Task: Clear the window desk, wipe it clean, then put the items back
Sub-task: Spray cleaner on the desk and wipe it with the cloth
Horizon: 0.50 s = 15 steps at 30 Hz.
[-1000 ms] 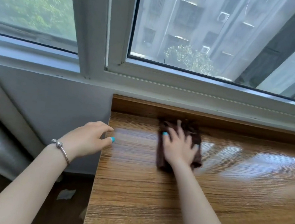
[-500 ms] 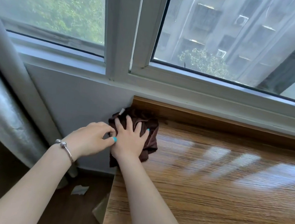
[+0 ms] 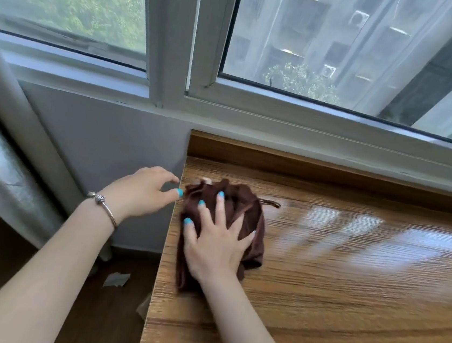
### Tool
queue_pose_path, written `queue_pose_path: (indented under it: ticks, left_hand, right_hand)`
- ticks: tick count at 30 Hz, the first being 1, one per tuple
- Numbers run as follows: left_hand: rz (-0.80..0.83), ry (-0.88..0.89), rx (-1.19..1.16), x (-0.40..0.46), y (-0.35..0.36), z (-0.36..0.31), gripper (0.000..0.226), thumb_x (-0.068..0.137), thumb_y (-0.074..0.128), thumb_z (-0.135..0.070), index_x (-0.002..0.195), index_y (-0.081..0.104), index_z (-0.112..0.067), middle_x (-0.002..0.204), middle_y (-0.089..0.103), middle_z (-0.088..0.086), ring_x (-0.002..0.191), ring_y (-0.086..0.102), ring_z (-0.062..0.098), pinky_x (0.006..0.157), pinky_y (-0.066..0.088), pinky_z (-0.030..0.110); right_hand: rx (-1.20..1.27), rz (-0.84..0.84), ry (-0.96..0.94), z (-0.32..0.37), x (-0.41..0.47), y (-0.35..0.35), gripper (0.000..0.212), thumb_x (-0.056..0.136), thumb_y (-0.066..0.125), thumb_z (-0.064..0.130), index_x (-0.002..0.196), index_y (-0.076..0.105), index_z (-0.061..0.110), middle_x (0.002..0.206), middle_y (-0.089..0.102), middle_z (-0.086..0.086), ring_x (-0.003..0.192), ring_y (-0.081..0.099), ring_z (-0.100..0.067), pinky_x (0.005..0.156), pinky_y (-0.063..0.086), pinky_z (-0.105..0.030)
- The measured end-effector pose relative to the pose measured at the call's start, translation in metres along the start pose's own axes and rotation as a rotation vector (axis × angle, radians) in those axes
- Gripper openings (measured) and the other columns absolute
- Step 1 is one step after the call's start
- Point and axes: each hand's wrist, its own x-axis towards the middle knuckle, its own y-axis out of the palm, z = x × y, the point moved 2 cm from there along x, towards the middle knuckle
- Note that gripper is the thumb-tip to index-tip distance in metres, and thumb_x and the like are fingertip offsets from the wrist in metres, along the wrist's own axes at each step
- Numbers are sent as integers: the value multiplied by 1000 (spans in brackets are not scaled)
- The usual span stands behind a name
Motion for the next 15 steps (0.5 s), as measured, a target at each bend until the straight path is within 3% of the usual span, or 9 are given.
queue_pose_path:
  ticks: [2, 5, 8, 11, 13, 15]
  left_hand:
    - [-29, -24, -20, 2, -2, -8, 39, 93, 49, -45, 127, 56, -28, 137, 50, -1, 130, 43, 19, 108, 36, 42]
    - [-83, -90, -61, 4, -4, -19, 37, 93, 50, -45, 124, 59, -27, 135, 52, 2, 128, 46, 21, 106, 38, 42]
    - [-88, -71, -78, 8, 1, -39, 38, 94, 50, -43, 126, 58, -24, 136, 51, 3, 126, 46, 22, 105, 38, 39]
    - [-35, 3, -121, 11, 15, -62, 40, 95, 49, -41, 130, 56, -23, 138, 50, 0, 127, 47, 19, 105, 38, 34]
    - [-5, 66, -139, 11, 27, -77, 40, 95, 49, -40, 132, 54, -23, 140, 47, -1, 128, 45, 16, 104, 36, 30]
    - [-6, 135, -128, 14, 38, -93, 41, 96, 49, -37, 134, 52, -22, 142, 46, -1, 131, 41, 16, 107, 34, 30]
  right_hand:
    - [-2, 32, -140, 15, -21, 9, 59, 91, 20, 63, 149, 16, 52, 165, 0, 15, 151, -3, -35, 109, 3, -65]
    - [-35, 2, -185, -18, -26, -4, 57, 93, 24, 60, 147, 5, 59, 165, 5, 16, 152, 4, -29, 111, 19, -56]
    - [-62, -24, 11, -96, -13, -28, 55, 97, 27, 61, 148, 5, 60, 164, 3, 20, 152, 3, -22, 113, 20, -51]
    - [-19, -29, 321, -175, 1, -63, 52, 100, 29, 58, 151, 20, 52, 166, -1, 15, 153, -1, -22, 119, 10, -56]
    - [-78, -70, 381, -188, 7, -67, 54, 102, 28, 53, 154, 25, 41, 166, -3, 11, 153, -4, -22, 119, 4, -60]
    - [-77, -87, 328, -167, 10, -58, 56, 101, 28, 52, 155, 24, 35, 166, -1, 12, 153, -1, -20, 117, 3, -63]
